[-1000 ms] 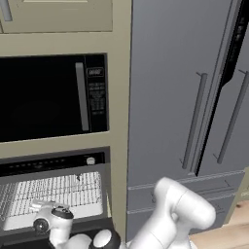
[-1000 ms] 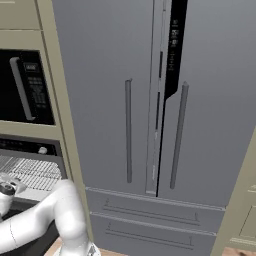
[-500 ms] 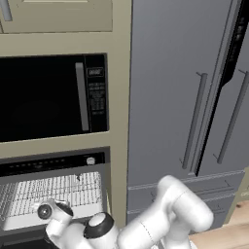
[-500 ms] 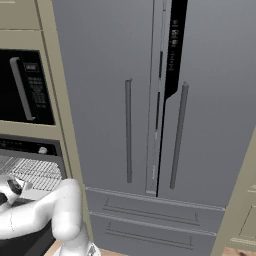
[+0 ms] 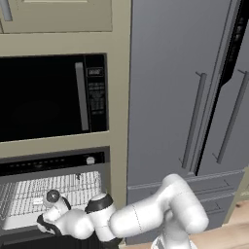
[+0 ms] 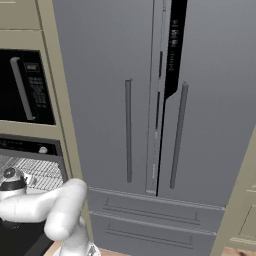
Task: Take the fish from the oven and place it on the plate on the counter.
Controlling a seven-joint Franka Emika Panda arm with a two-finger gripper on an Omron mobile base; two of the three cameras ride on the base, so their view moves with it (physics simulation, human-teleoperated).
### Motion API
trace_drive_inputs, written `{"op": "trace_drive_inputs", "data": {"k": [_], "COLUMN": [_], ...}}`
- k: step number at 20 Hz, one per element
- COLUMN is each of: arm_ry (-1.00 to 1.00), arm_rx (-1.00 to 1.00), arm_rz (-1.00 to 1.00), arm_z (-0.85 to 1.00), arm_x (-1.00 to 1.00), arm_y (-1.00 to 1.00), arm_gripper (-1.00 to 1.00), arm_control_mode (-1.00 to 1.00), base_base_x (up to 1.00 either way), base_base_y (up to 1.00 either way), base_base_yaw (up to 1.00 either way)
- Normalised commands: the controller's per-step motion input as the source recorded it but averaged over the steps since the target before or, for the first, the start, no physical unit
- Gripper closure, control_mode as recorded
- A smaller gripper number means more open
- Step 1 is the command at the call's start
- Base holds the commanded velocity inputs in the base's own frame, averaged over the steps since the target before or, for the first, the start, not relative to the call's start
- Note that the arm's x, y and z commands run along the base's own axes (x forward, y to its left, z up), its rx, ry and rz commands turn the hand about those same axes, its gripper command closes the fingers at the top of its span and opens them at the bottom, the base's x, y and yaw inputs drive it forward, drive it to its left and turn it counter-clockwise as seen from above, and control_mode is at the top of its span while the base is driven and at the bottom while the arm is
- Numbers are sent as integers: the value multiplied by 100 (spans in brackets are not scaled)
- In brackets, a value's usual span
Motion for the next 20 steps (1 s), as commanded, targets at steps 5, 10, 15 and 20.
{"op": "trace_drive_inputs", "data": {"k": [5, 10, 15, 20], "arm_ry": [0, 2, -1, -2], "arm_rx": [-6, -24, -44, -33], "arm_rz": [9, 3, -9, -8], "arm_z": [-100, -100, -100, -100], "arm_x": [-1, -53, -94, -87], "arm_y": [35, 18, 45, 68], "arm_gripper": [100, 100, 100, 100], "arm_control_mode": [-100, -100, -100, -100], "base_base_x": [0, 0, 0, 0], "base_base_y": [0, 0, 0, 0], "base_base_yaw": [0, 0, 0, 0]}}
